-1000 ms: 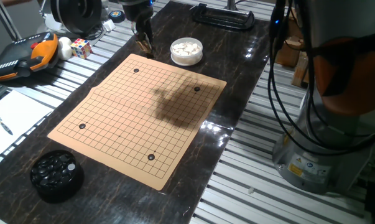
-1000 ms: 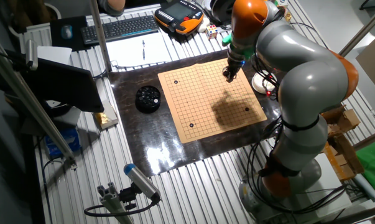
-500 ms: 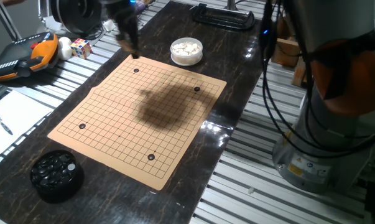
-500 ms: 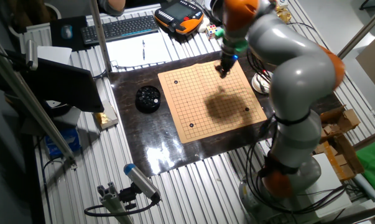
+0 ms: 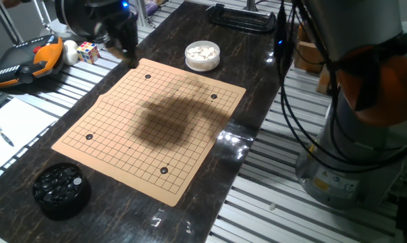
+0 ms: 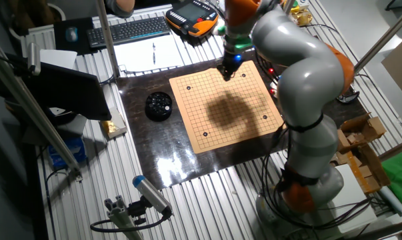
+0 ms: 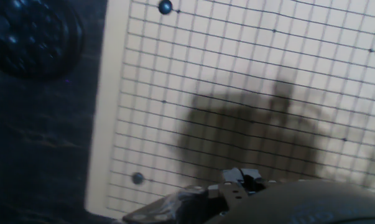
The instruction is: Play the first move as black on the 3-4 point in the upper right corner of the Go board
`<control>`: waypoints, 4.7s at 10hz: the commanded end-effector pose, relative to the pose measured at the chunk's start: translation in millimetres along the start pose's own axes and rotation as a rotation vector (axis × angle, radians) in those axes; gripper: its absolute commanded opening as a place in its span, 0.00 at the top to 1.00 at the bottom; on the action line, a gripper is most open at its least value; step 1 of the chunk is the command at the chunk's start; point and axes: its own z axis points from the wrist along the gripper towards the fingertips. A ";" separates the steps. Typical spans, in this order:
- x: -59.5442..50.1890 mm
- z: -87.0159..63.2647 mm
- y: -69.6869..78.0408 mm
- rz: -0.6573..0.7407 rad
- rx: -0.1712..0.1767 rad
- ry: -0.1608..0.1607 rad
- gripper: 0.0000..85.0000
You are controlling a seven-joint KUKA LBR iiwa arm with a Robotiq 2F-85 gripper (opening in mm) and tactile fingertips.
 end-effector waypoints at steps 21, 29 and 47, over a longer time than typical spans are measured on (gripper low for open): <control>-38.7 54.8 167.4 0.257 -0.037 -0.130 0.99; -35.0 46.2 161.3 0.024 -0.064 -0.032 0.99; -101.0 157.3 253.4 0.484 -0.222 -0.161 0.60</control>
